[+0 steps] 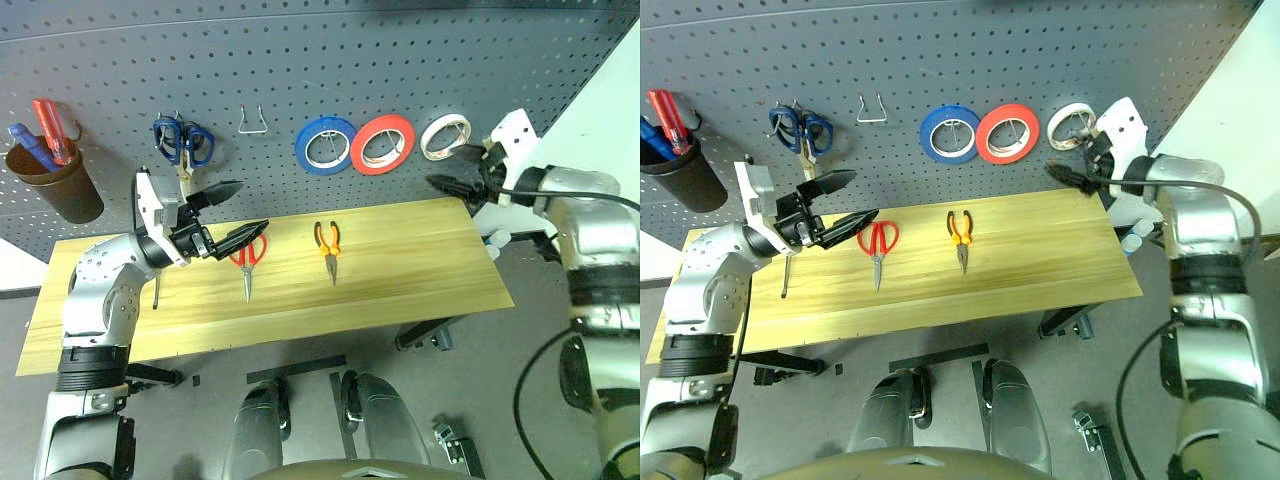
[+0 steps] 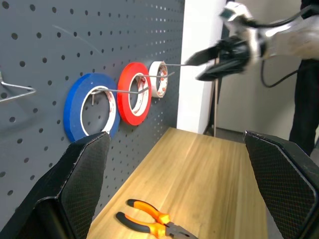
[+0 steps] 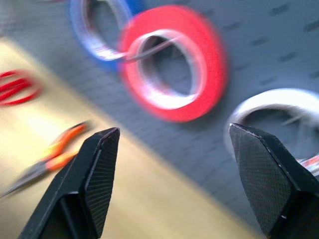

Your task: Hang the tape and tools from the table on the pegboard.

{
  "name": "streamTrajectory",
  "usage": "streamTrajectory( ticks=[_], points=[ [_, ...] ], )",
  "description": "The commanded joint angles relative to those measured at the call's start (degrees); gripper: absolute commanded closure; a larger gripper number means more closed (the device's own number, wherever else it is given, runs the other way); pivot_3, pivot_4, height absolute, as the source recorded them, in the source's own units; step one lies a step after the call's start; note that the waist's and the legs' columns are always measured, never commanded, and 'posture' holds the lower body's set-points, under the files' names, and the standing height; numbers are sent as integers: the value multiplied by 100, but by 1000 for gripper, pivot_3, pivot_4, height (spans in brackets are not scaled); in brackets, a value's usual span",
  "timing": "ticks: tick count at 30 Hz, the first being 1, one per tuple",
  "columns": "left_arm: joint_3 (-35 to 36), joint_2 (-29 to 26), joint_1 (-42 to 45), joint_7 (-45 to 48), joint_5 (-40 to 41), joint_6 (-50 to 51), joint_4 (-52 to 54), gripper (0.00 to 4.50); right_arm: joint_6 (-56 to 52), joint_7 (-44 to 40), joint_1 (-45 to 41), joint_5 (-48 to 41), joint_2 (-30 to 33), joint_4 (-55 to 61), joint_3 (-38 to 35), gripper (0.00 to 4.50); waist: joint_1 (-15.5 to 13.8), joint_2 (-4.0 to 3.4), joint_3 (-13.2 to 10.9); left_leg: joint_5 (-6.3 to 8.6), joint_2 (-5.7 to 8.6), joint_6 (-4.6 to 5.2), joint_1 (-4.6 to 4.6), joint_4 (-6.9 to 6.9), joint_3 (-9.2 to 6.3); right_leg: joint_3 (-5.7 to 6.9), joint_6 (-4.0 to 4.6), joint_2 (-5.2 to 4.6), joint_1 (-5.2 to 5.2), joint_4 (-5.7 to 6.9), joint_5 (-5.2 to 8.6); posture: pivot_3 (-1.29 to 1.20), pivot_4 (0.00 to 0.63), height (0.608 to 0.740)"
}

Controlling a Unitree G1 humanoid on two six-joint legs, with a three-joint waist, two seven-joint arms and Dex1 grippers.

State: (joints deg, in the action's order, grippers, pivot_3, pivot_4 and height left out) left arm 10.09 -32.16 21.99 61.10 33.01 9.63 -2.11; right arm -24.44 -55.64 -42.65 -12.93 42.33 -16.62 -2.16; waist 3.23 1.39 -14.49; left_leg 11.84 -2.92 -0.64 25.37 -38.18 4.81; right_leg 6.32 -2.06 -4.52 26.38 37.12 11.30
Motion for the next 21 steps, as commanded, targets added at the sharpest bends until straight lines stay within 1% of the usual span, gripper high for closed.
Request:
streamTrajectory(
  ticks=[1, 5, 8, 9, 14, 17, 19, 21],
  points=[
    [-101, -87, -96, -165, -302, -19, 62, 0, -837, 67, 340, -301, -6, 1052, 35, 791, 29, 0, 5, 0, -2, 0, -2, 0, -1, 0, 2, 2, -1, 0, -1, -137, 162, 740],
    [-313, -66, -175, -436, -828, -151, -157, 0, -1633, 691, 515, -337, -503, 1237, 114, 791, 75, 1, 5, -1, -4, 0, -4, 0, -10, 2, 20, 3, -1, -1, -7, -138, 170, 740],
    [-343, -59, -228, -512, -923, -140, -183, 0, -2406, 1050, 405, -347, -793, 1181, 203, 298, 68, 1, 5, -5, -5, 6, -1, 0, -19, 1, 28, 2, 4, 0, -13, -132, 178, 740],
    [-380, -98, -295, -492, -1008, -186, -232, 0, -2641, 1121, 371, -379, -909, 1181, 271, 40, 67, 1, 5, -6, -7, 7, 1, 0, -20, 1, 28, 1, 6, 0, -13, -129, 185, 740],
    [-491, -171, -513, -443, -1264, -366, -407, 0, -3325, 1495, 53, -417, -1346, 992, 412, 40, 68, -2, 3, -7, -12, 8, 3, 1, -17, -6, 27, 1, 11, -1, -14, -118, 208, 740],
    [-514, -160, -532, -604, -1464, -381, -656, 0, -3632, 1558, -153, -450, -1633, 885, 636, 40, 65, -3, -3, -6, -14, 8, 6, 3, -16, -7, 30, -2, 15, -3, -11, -113, 238, 740],
    [-504, -143, -456, -636, -1584, -569, -926, 0, -3770, 1668, -355, -386, -1909, 678, 844, 40, 61, -5, -10, -6, -17, 8, 6, 6, -18, -7, 45, -3, 17, -4, -1, -97, 267, 740],
    [-452, -96, -326, -724, -1612, -628, -1153, 0, -3783, 1883, -629, -258, -2201, 223, 920, 40, 60, -6, -32, -6, -21, 8, 5, 7, -18, -8, 48, -9, 19, -5, 1, -89, 280, 740]
  ],
)
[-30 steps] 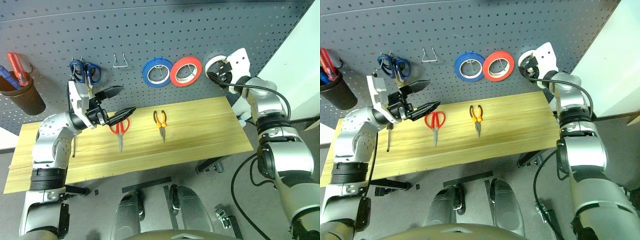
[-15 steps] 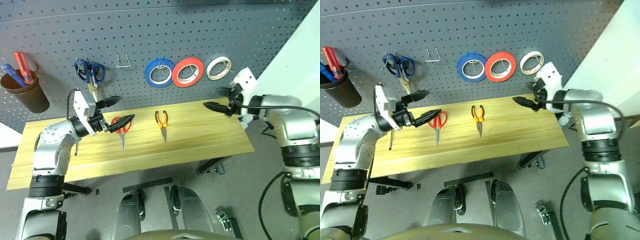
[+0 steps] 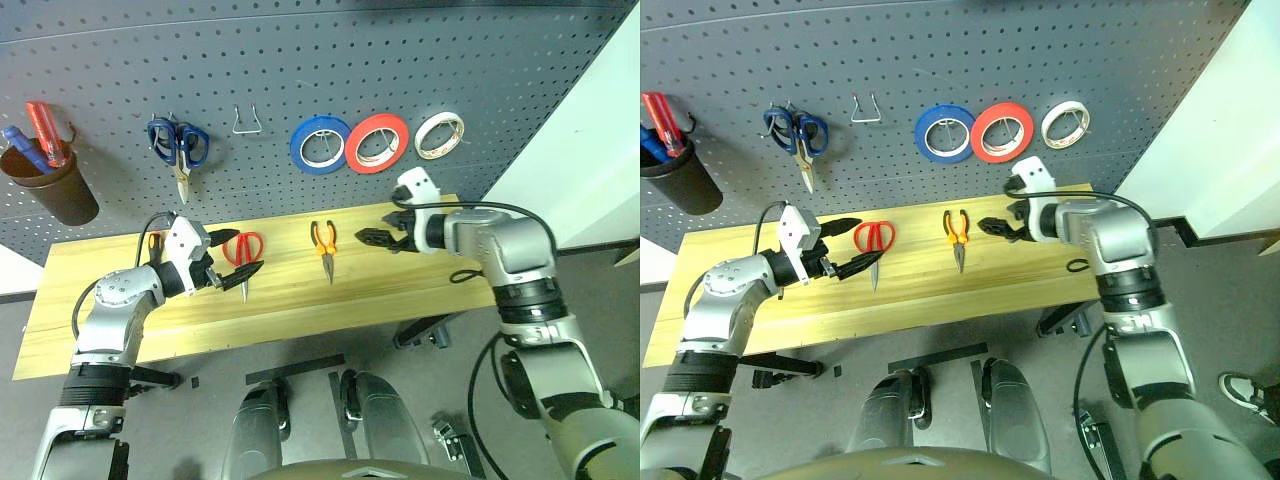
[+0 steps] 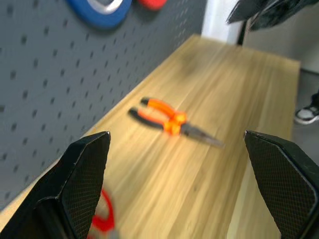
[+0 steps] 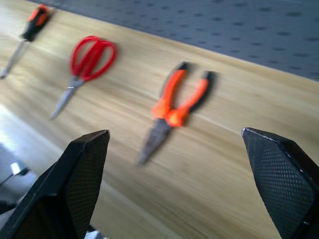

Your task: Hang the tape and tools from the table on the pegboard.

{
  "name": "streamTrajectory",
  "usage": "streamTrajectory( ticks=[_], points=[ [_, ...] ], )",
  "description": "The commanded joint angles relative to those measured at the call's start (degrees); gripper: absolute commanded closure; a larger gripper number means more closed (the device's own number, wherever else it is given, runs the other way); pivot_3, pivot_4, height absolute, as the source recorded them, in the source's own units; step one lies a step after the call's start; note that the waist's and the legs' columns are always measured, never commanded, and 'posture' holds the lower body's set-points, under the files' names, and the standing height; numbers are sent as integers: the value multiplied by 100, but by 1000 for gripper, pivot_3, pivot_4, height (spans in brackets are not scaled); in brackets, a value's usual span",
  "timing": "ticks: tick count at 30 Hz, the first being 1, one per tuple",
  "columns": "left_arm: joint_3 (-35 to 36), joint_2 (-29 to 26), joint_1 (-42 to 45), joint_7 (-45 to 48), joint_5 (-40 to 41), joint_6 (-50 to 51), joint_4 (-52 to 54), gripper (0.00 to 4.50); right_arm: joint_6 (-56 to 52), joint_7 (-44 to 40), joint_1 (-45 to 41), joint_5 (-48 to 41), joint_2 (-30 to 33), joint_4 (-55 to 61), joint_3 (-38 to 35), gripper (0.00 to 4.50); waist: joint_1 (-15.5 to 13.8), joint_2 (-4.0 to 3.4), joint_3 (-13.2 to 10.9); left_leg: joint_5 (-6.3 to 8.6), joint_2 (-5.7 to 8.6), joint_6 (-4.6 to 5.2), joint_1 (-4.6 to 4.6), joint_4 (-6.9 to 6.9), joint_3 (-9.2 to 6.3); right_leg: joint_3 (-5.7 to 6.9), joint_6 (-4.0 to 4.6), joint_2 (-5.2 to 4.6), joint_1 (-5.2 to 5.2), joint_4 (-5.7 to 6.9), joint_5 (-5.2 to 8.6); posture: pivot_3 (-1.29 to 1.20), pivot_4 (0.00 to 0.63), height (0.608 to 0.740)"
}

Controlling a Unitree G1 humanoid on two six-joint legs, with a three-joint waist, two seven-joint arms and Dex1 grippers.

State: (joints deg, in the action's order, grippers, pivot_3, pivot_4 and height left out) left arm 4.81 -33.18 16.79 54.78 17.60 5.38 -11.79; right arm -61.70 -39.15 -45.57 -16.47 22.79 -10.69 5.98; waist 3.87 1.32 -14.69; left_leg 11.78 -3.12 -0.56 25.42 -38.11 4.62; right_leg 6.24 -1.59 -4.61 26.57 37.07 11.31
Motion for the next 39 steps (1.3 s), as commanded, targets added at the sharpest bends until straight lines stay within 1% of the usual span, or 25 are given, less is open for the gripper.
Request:
streamTrajectory(
  ticks=[1, 5, 9, 13, 14, 16, 19, 21, 25, 35, 39],
  points=[
    [88, 22, 262, -119, -88, -237, -287, 0, -28, 409, -496, 174, -389, -669, 81, 40, -6, 1, -22, 0, -1, 0, 1, 1, 0, 0, 1, -1, 2, 0, 0, -79, 295, 740],
    [61, 14, 422, -133, -225, -500, -657, 0, 117, 978, -1041, 367, -792, -1737, -115, 40, -75, -23, -137, 0, -4, 0, 6, 2, 2, -1, 4, -6, 9, 1, -1, -50, 340, 740],
    [56, 12, 471, -100, -232, -553, -766, 0, 250, 1377, -1466, 428, -1053, -2572, -364, 40, -149, -29, -289, -1, -4, 1, 13, 15, 12, -11, 5, -5, 23, 0, 0, -33, 379, 740],
    [74, 16, 404, -19, -163, -594, -707, 0, 288, 1589, -1771, 418, -1277, -3075, -569, 40, -163, -26, -468, 0, -3, 3, 28, 27, 19, -14, -6, -7, 38, -2, -14, -21, 413, 740],
    [97, 15, 391, -46, -169, -622, -667, 0, 285, 1710, -1832, 427, -1324, -3140, -641, 40, -166, -28, -502, 0, -3, 3, 39, 29, 20, -15, -10, -7, 48, -1, -16, -14, 435, 740],
    [140, 22, 372, -38, -138, -673, -622, 0, 385, 2126, -1975, 452, -1446, -3465, -867, 40, -167, -33, -614, 0, -2, 3, 55, 31, 23, -17, -11, -7, 65, 0, -16, -8, 455, 740],
    [161, 17, 331, 19, -84, -675, -548, 0, 566, 2543, -2120, 457, -1532, -3780, -1116, 40, -169, -32, -736, -1, -3, 3, 64, 31, 26, -19, -12, -8, 77, 2, -16, -6, 471, 740],
    [182, 29, 300, 67, -9, -636, -463, 0, 651, 2645, -2196, 446, -1570, -3895, -1196, 40, -174, -37, -812, -1, -3, 3, 70, 34, 28, -19, -13, -9, 83, 1, -15, -5, 478, 740],
    [200, 14, 232, 131, 112, -543, -300, 0, 786, 2693, -2338, 422, -1703, -4085, -1256, 40, -165, -38, -875, -1, -2, 3, 102, 38, 33, -22, -16, -7, 117, 1, -14, 1, 488, 740],
    [298, -251, -18, 174, 173, -289, -5, 0, 1170, 2819, -2604, 447, -2044, -4638, -1356, 40, -148, -36, -963, -9, 1, -7, 99, 103, 98, -75, -20, -5, 179, 4, -13, 28, 511, 740],
    [335, -278, -81, 148, 176, -259, 33, 0, 1253, 2789, -2640, 661, -2174, -4776, -1109, 40, -144, -31, -985, -9, 1, -6, 99, 106, 115, -81, -39, -7, 182, 3, -2, 30, 510, 740]
  ],
)
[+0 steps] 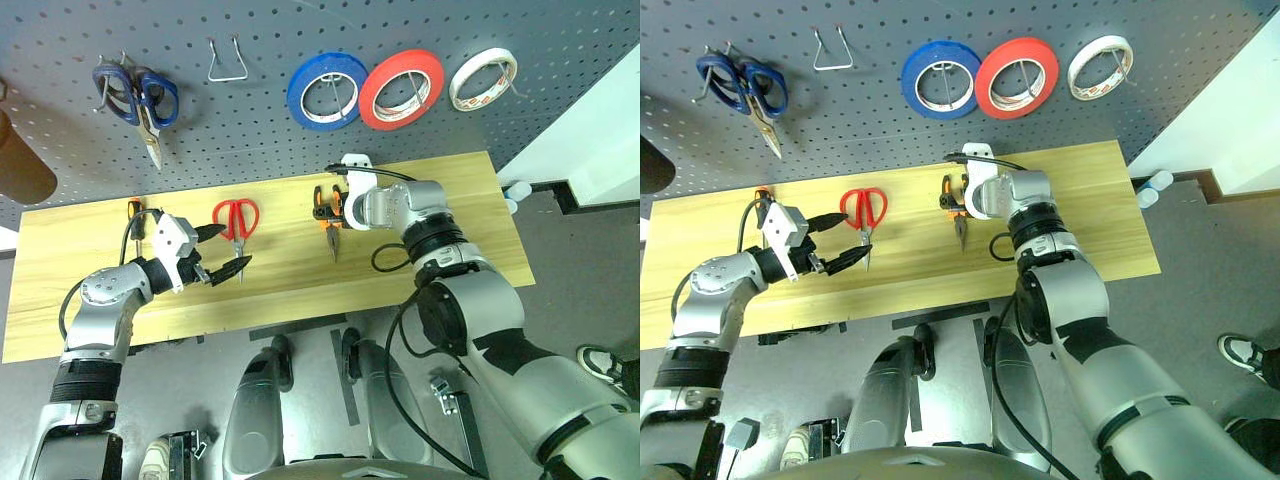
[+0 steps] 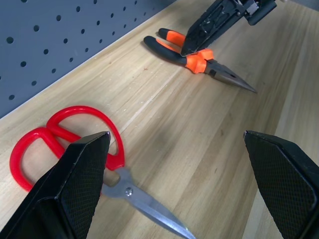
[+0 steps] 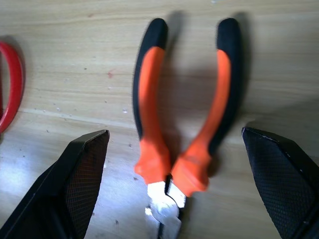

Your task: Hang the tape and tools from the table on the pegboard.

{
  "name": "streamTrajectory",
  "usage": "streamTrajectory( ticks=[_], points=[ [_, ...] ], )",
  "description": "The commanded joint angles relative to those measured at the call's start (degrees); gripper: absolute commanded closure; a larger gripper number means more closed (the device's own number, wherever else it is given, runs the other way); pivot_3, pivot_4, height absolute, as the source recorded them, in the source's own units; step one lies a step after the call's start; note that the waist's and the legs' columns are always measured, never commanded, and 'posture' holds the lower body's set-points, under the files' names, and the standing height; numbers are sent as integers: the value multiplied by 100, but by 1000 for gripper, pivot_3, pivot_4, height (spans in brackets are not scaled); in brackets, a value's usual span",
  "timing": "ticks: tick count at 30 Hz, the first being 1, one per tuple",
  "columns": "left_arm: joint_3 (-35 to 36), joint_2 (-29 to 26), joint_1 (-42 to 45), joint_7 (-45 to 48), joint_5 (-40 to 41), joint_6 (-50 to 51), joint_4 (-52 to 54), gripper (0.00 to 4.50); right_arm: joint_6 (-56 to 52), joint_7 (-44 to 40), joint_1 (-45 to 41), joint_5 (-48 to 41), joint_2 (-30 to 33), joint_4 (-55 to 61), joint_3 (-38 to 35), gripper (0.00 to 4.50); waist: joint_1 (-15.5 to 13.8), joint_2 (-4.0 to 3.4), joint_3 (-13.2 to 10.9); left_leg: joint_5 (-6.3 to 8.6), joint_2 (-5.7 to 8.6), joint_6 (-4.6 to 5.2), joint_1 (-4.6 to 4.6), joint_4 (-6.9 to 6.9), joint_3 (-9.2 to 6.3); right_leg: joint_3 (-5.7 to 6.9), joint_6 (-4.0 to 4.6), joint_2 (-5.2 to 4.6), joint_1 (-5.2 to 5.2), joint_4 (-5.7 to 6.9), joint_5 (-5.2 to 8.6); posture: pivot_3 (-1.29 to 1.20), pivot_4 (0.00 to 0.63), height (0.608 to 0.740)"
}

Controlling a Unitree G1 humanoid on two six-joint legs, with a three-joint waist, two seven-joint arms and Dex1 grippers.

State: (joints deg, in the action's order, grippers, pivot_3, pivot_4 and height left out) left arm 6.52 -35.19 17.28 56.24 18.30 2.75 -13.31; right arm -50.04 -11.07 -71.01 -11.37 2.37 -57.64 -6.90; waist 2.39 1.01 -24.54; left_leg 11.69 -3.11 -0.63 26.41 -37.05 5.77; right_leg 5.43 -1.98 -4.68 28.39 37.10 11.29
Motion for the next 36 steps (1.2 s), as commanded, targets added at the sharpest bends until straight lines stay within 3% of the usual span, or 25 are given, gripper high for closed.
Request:
streamTrajectory(
  ticks=[1, 9, 17, 21, 25, 32, 36],
  points=[
    [160, -70, -152, -9, 100, 5, 208, 0, 130, -16, -85, 217, -161, -117, 245, 40, 6, 0, 0, 0, 0, 0, -1, 3, 1, -3, -1, -1, 1, 0, 0, 31, 509, 740],
    [193, -70, -324, -81, 66, -46, 258, 0, -116, -427, 59, 581, -395, -109, 817, 40, 8, 1, 1, 0, -5, 0, -4, 4, 2, -9, -3, 1, 4, 0, 2, 41, 487, 740],
    [197, -70, -314, -126, 21, -66, 234, 0, 383, -526, 207, 1173, -507, -389, 1401, 40, 7, 5, 4, 0, -10, -2, -9, 4, 4, -11, -4, 5, 3, 0, 2, 51, 470, 740],
    [219, -87, -367, -128, 18, -83, 259, 0, 658, -742, 197, 1452, -506, -570, 1668, 880, 7, 6, 4, -2, -13, -5, -10, 3, 6, -11, -4, 5, 3, -1, 3, 58, 469, 740],
    [243, -84, -463, -143, 52, -57, 357, 0, 869, -905, 177, 1637, -501, -724, 1789, 2221, 12, 8, 5, -3, -22, -6, -11, 5, 9, -12, -4, 14, 3, -4, 3, 67, 466, 740],
    [292, -106, -539, -146, 67, -62, 388, 0, 1211, -1703, 225, 1926, -332, -642, 2106, 2337, 5, 13, 10, -5, -31, -11, -15, 6, 13, -12, -4, 21, 3, -4, 3, 79, 429, 740],
    [412, -103, -557, -40, 324, 29, 612, 0, 784, -2498, 313, 1641, 35, 301, 1945, 2337, -40, 21, 21, -6, -31, -12, -8, 7, 14, -11, -4, 21, 5, -7, 2, 88, 373, 740]
  ],
)
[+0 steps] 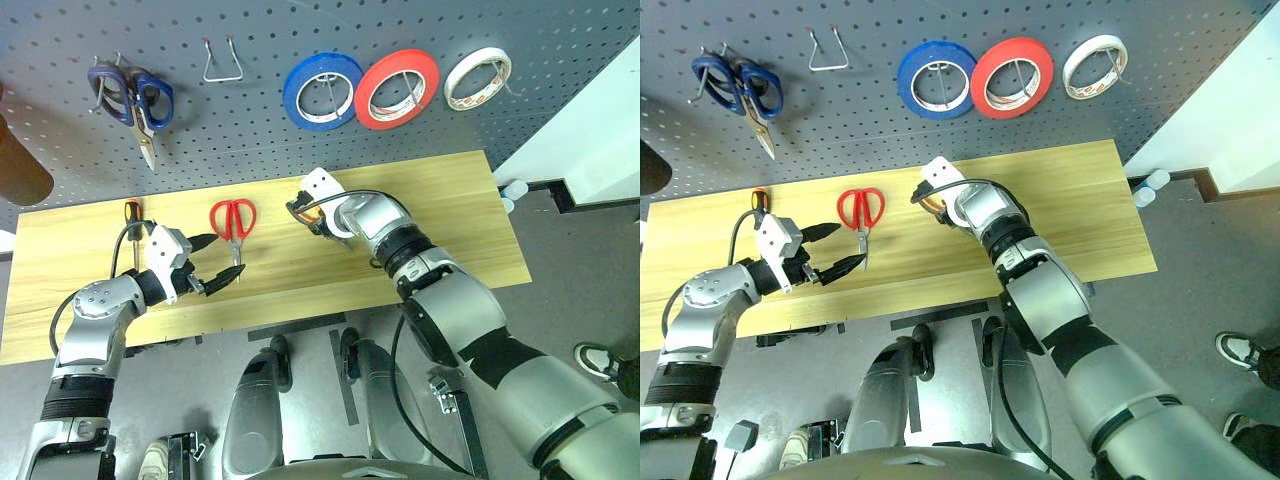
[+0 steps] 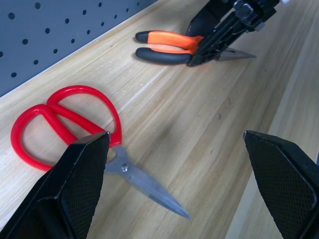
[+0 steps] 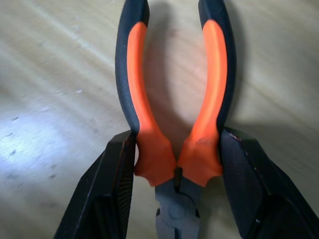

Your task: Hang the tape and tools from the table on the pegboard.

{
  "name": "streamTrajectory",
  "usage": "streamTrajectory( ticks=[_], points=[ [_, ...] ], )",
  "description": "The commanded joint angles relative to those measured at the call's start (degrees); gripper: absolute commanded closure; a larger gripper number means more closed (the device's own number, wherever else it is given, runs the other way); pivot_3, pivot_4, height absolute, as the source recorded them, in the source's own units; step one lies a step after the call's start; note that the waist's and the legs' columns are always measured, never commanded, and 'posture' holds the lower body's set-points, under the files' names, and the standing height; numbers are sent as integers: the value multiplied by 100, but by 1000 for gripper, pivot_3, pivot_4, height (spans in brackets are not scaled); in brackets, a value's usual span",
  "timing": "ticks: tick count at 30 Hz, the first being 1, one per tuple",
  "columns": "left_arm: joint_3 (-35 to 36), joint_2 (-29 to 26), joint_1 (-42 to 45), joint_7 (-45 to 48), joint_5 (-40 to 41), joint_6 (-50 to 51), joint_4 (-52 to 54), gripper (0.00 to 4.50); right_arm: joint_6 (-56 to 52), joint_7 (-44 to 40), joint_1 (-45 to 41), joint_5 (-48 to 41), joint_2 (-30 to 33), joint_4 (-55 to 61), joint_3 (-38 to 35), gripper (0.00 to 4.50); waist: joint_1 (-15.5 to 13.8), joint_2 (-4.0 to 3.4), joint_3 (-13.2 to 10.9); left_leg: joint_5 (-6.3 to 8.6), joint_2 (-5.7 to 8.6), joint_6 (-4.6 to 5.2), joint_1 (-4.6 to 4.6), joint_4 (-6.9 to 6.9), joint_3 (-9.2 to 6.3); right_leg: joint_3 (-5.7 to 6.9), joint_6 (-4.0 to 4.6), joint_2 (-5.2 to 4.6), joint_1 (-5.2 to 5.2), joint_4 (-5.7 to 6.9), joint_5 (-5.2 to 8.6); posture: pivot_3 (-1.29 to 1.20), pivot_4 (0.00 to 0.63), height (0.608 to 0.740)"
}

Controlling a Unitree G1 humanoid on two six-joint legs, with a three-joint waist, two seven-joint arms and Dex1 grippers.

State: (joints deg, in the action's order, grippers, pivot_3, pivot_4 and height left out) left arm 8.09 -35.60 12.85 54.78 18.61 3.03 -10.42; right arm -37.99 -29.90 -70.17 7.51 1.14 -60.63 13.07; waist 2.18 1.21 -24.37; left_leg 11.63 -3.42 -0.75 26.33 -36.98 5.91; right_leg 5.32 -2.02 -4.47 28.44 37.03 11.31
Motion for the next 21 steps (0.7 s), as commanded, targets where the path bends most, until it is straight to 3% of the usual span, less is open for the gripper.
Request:
streamTrajectory(
  ticks=[1, 3, 6, 10, 16, 21],
  points=[
    [295, -75, -143, 156, 377, 16, 396, 0, -598, -787, 335, -332, 264, 1014, -78, 2337, -43, 8, 8, -1, 0, -1, 5, 0, 0, 0, 0, 0, 3, -1, 0, 87, 363, 740],
    [340, -90, -175, 199, 433, -16, 414, 0, -912, -988, 562, -475, 409, 1697, -96, 2337, -110, 10, 13, -2, 1, -3, 14, 0, 4, 2, 2, -1, 9, -5, -2, 81, 343, 740],
    [533, -75, -341, 303, 684, -59, 658, 0, -1582, -1508, 1218, -917, 806, 3639, -71, 2337, -162, 16, 30, -9, 4, -15, 31, 1, 10, 10, 21, -1, 18, -9, -14, 62, 296, 740],
    [815, 3, -441, 415, 1058, -139, 797, 0, -2147, -1460, 1776, -1387, 1053, 5469, -378, 2337, -159, 44, 115, -12, 8, -20, 77, -10, 4, 21, 18, -4, 50, -10, -19, 37, 256, 740],
    [1031, 42, -308, 376, 1299, -178, 851, 0, -2599, -1320, 1916, -2422, 848, 7070, -1261, 2337, -146, 76, 288, -11, 6, -19, 90, -15, -8, 38, 18, 9, 51, -21, -28, 12, 213, 740],
    [1184, 62, -185, 293, 1459, -168, 940, 0, -2300, -1010, 1674, -2983, 491, 7437, -1673, 2337, -130, 90, 475, -12, -27, -20, 98, -16, -11, 45, 25, 66, 26, -103, -80, 6, 179, 740]
  ],
)
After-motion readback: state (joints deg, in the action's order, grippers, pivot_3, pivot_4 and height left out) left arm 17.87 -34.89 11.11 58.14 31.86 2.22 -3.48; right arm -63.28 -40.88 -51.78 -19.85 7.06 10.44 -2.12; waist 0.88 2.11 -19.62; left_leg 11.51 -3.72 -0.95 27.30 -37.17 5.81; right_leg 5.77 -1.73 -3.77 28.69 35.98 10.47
